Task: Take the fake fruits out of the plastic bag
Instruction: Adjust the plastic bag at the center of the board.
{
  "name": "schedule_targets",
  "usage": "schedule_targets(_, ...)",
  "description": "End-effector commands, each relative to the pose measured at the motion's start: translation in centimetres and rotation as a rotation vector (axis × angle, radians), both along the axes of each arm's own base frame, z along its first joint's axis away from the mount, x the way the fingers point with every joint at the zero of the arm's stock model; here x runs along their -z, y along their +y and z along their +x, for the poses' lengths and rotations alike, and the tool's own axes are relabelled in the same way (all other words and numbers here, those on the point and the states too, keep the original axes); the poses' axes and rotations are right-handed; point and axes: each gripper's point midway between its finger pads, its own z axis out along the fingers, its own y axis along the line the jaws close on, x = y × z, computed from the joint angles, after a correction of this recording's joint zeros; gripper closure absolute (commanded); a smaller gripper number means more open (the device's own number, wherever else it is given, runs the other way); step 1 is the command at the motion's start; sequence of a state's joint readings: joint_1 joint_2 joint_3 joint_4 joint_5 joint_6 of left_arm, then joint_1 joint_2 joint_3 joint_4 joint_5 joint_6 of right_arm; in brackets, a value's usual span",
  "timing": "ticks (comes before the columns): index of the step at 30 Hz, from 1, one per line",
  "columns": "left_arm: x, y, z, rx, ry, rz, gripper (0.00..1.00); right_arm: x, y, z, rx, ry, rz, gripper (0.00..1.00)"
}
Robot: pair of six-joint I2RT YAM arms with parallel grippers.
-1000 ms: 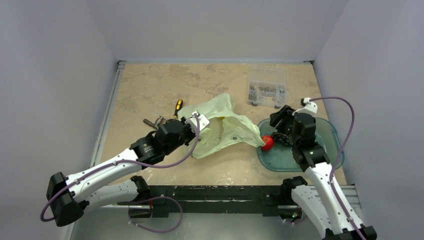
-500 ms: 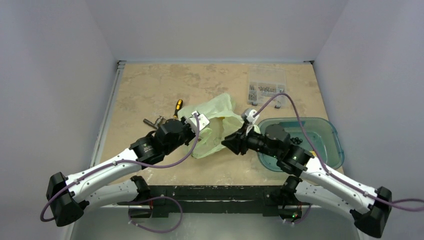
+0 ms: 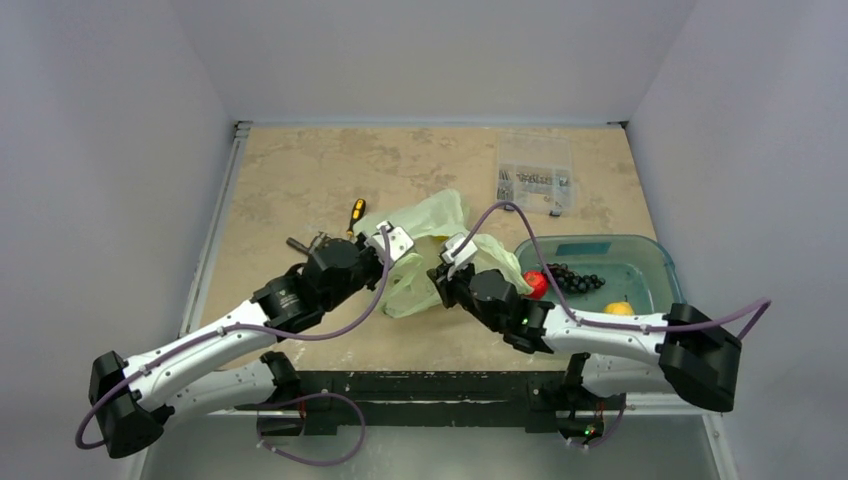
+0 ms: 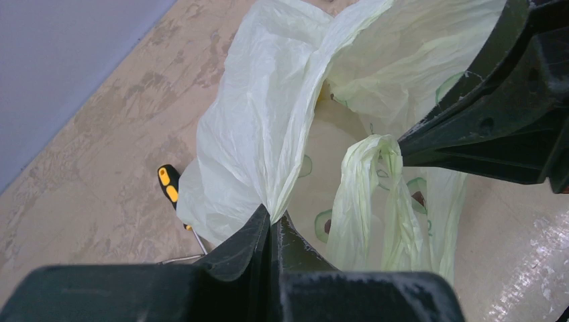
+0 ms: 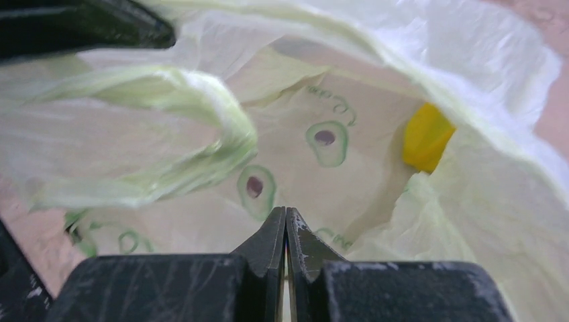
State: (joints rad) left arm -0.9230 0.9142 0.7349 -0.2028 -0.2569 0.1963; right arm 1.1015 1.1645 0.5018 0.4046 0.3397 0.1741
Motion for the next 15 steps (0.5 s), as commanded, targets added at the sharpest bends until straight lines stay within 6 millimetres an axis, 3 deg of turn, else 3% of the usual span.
schedule_targets(1,-3.4,-0.5,0.0,0.008,-0.056,-0.108,1.0,-5.0,0.2,3.4,0.151,-0.192,0.14,1.0)
schedule_targets(6,-5.1,-1.4,-0.1,0.033,-0.083,-0.198,1.0,-4.4,1.4,3.7,0.144,-0.218,0.219,1.0)
schedule_targets(10,-6.9,-2.5,-0.3,0.045,-0.026,-0.259,1.0,-3.2,2.8,4.0,0.108,-0.225,0.176,1.0)
schedule_targets(15,-7.7,-3.2,-0.1,0.071,-0.033,-0.256,1.0,-2.5,2.9,4.5,0.127,-0.234,0.168,1.0)
